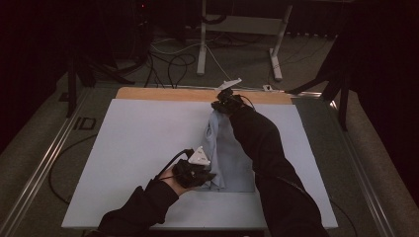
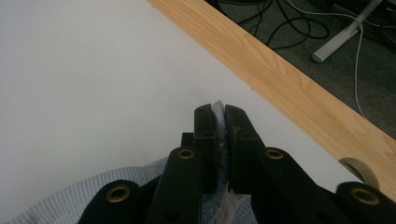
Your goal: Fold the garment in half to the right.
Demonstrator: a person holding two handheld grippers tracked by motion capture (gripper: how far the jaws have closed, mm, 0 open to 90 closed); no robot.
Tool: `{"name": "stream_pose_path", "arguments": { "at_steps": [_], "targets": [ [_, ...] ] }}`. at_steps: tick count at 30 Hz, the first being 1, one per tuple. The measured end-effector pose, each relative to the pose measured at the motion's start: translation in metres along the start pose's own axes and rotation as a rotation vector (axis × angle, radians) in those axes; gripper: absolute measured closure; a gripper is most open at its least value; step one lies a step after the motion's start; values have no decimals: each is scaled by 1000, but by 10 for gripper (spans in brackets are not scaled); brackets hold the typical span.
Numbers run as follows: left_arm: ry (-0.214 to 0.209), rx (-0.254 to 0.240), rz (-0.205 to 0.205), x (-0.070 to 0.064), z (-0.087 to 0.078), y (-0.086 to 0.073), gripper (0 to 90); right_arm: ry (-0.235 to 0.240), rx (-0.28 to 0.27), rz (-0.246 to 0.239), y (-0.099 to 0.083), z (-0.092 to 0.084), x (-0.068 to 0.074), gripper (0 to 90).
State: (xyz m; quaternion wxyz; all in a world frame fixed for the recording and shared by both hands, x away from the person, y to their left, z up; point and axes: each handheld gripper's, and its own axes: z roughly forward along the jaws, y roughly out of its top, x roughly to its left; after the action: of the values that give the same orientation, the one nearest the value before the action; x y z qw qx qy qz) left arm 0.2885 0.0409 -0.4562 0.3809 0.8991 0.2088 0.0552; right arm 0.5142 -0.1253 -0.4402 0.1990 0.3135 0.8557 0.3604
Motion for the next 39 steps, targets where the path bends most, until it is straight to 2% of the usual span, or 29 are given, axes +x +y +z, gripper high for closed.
{"name": "stream_pose_path", "arguments": {
  "at_steps": [3, 11, 14, 19, 27, 35, 39],
  "targets": [
    [-3, 6, 7, -2, 6, 3, 868, 9, -17, 22, -5, -3, -6, 849],
    [-24, 41, 28, -7, 30, 12, 867, 17, -17, 27, -13, -2, -12, 849],
    [-30, 66, 39, -9, 42, 17, 867, 29, -24, 51, -18, 2, -15, 849],
    [-29, 88, 55, -9, 55, 21, 867, 43, -19, 52, -22, 9, -16, 848],
    [-33, 108, 46, -9, 76, 23, 867, 62, 8, 33, -20, 14, -22, 844],
    [-34, 122, 51, -9, 88, 26, 866, 74, 30, 64, -27, 19, -29, 841],
    [-36, 116, 48, -10, 93, 29, 866, 70, 33, 61, -30, 21, -31, 835]
  ]
}}
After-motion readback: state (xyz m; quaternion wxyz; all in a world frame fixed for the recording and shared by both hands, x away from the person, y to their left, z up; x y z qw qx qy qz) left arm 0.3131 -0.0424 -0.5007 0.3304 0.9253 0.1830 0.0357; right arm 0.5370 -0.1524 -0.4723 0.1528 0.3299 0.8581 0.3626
